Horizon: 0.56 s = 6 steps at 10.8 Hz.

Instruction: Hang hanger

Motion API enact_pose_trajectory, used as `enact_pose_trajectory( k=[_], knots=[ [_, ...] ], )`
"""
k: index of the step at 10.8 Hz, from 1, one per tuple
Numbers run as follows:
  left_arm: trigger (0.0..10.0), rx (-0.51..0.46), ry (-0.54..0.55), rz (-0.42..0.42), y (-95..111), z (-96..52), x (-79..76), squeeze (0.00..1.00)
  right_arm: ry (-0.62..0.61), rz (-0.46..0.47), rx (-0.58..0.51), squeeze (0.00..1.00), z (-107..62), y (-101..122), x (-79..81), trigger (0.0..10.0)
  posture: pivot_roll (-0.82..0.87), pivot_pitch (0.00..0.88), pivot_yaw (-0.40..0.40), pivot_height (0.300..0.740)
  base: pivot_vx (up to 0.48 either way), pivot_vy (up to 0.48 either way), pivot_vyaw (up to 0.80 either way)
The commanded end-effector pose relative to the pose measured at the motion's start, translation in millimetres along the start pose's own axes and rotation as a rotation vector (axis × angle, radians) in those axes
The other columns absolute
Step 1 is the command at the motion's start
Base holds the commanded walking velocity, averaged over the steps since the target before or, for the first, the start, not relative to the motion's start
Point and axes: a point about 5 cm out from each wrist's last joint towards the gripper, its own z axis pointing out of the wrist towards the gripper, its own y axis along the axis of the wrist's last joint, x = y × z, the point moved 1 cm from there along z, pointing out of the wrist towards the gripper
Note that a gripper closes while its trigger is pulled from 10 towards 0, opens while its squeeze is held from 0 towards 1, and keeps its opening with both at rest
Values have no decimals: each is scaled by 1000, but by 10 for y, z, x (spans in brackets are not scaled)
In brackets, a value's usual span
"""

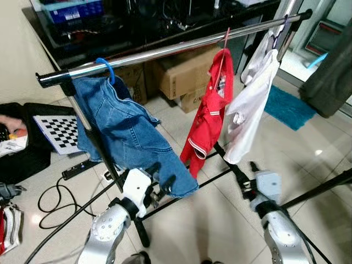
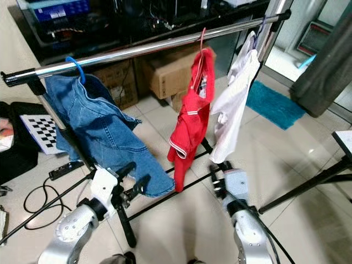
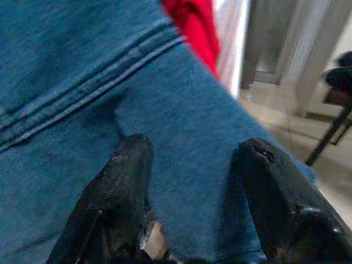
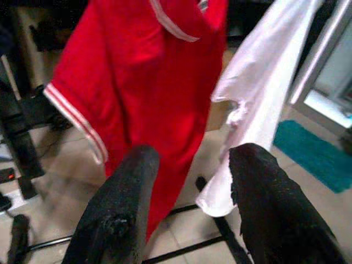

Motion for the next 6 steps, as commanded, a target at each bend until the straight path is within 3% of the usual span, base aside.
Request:
enact_pose_trajectory(
  k=[1, 3, 4, 5, 6],
  knots=[
    [10000, -7, 35, -25, -10, 2, 30, 0, -17, 17, -2, 0, -31, -13, -31, 10000, 35, 91, -53, 740, 0, 0, 0],
    [10000, -49, 124, -57, -3, 131, -13, 0, 110, -41, 37, 0, 58, -42, -35, 10000, 93, 68, -119, 740, 0, 0, 0],
    [10000, -71, 104, -47, 15, 178, -129, 0, 116, -93, 39, 0, 245, 15, -119, 10000, 129, 35, -155, 740, 0, 0, 0],
    [10000, -63, 114, -39, -12, 169, -124, 0, 85, -46, 48, 0, 330, 32, -136, 10000, 147, 25, -164, 740, 0, 0, 0],
    [10000, -65, 137, -48, -13, 148, -92, 0, 103, -60, 50, 0, 368, 36, -69, 10000, 151, 23, -158, 740, 0, 0, 0]
  ],
)
